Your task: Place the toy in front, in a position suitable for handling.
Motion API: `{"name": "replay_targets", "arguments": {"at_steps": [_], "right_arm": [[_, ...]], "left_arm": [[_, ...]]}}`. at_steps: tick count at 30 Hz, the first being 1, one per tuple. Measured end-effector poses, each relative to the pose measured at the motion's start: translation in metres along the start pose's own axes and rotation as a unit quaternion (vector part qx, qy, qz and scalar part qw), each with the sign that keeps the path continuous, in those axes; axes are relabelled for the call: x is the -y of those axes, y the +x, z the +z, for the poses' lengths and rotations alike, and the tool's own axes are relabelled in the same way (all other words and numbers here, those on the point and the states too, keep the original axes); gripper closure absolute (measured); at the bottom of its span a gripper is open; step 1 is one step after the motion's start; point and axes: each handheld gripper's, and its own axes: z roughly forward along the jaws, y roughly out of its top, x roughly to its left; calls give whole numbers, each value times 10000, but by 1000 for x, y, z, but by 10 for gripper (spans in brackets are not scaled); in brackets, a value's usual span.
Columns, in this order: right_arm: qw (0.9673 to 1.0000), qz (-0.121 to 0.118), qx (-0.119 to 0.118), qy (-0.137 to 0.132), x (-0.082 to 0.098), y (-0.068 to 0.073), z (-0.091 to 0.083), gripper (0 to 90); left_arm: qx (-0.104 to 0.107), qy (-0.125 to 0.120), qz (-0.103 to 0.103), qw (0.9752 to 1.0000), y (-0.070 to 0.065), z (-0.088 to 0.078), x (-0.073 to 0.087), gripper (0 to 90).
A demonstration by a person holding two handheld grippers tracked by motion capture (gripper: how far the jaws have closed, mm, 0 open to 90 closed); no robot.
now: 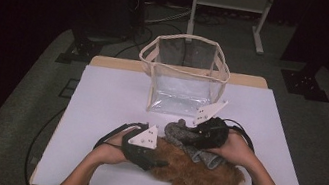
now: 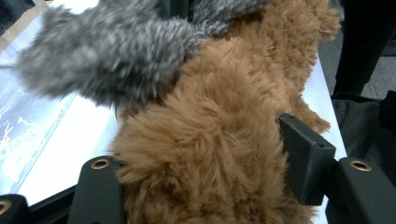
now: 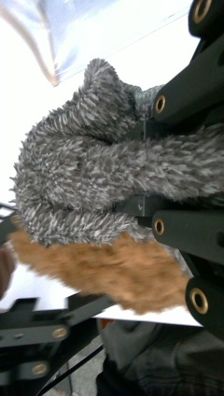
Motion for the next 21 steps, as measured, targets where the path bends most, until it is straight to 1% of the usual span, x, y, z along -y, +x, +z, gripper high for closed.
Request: {"name": "replay_targets", "arguments": {"at_steps": [2,6,8,9,11,13,14,16,17,19,21], "right_arm": [[10000,78,29,-27,9,0,-7,730],[9993,259,93,-266,30,0,-26,729],[9988,312,174,-347,39,2,-36,730],[9985,339,218,-364,43,2,-40,729],[9983,399,301,-314,52,4,-46,728],[9978,485,323,-324,58,4,-51,727],[9976,508,322,-356,59,5,-53,727],[9974,454,309,-459,55,8,-57,726],[9977,356,304,-499,51,9,-57,725],[9979,269,291,-513,41,12,-54,725],[9982,149,212,-534,31,14,-48,725]], "left_arm": [[12,-21,-17,10000,1,0,1,371],[2,-32,-51,10000,2,-1,1,369],[-7,-32,-83,10000,2,0,1,366],[-15,-54,-115,9999,2,0,1,366],[-16,-54,-142,9999,3,1,1,365],[0,-61,-147,9999,4,1,0,365],[2,-43,-148,9999,4,1,0,365],[8,-31,-140,9999,5,2,-1,365],[11,-28,-140,9999,5,2,-1,365],[1,-17,-147,9999,6,2,-1,364],[-3,-19,-146,9999,6,3,-2,364]]}}
